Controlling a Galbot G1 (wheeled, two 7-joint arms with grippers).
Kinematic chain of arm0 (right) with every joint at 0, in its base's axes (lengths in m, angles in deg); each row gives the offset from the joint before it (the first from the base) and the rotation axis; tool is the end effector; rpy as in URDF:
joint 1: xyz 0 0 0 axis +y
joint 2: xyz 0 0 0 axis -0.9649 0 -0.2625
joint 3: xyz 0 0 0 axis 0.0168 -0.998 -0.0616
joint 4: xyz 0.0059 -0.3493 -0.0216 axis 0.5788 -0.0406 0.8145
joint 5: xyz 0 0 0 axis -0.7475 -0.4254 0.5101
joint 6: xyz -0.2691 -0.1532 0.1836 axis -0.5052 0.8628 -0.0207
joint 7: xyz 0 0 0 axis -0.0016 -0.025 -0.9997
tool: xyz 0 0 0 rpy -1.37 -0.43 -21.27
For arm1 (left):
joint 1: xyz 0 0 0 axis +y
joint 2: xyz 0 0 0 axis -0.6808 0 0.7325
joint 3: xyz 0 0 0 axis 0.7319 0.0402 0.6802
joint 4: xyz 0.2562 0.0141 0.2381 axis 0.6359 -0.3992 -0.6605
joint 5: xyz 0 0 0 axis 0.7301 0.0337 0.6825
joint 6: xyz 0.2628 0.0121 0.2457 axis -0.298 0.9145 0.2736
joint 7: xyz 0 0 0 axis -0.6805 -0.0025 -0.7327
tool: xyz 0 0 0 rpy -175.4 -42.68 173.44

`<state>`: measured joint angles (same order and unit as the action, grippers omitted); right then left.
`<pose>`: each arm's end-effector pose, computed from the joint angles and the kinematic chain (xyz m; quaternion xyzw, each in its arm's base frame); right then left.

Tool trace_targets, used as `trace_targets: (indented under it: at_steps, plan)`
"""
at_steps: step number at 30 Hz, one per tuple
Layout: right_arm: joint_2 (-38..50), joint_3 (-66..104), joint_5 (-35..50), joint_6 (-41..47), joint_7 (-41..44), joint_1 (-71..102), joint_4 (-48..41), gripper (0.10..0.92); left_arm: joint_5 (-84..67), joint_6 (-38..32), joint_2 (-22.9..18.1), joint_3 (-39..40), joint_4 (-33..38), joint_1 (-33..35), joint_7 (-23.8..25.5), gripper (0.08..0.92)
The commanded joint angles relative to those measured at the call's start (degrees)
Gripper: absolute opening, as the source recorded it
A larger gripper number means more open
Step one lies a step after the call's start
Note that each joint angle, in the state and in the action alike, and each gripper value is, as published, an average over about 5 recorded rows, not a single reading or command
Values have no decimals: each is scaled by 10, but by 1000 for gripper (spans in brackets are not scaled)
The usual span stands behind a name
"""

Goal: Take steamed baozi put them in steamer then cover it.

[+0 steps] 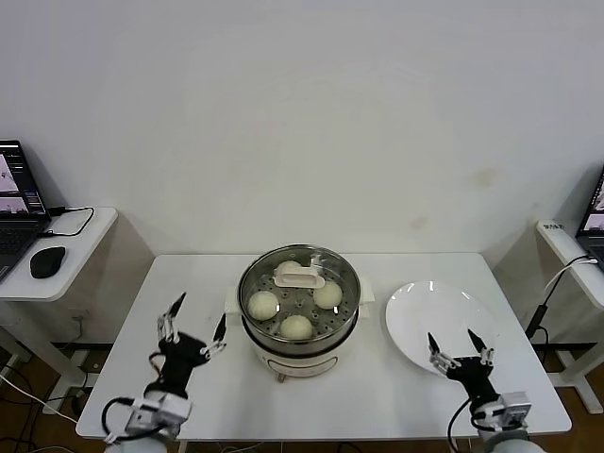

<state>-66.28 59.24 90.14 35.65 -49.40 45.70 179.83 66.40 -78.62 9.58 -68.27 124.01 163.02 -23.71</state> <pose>0.1908 -0.1207 -0.3255 0.0184 -0.9938 0.0110 0.1091 0.1857 0.0394 -0.2713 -0.0562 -0.9523 -0.2990 0.0241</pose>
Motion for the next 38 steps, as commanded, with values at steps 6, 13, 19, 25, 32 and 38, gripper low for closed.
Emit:
trace_targets:
  at_steps: [6,13,19,25,32,38]
  plan:
    - [42,-70,36,30,-80,51,27,823,-207,17,-24,-52,-42,124,-53,823]
    - [55,-76,36,21,-90,61,39,822,-199,21,-6,-45,-25,148,-66,823]
    - [55,-75,19,32,-80,75,72,823,-196,42,-11,-47,4,162,-67,823]
    - [52,-72,-7,30,-62,73,69,823,-195,58,-20,-35,43,163,-51,823]
    - [50,-71,-15,30,-68,68,55,823,-182,60,-27,-33,49,168,-51,823]
    - [49,-71,-22,32,-70,70,57,823,-182,59,-25,-38,48,170,-51,823]
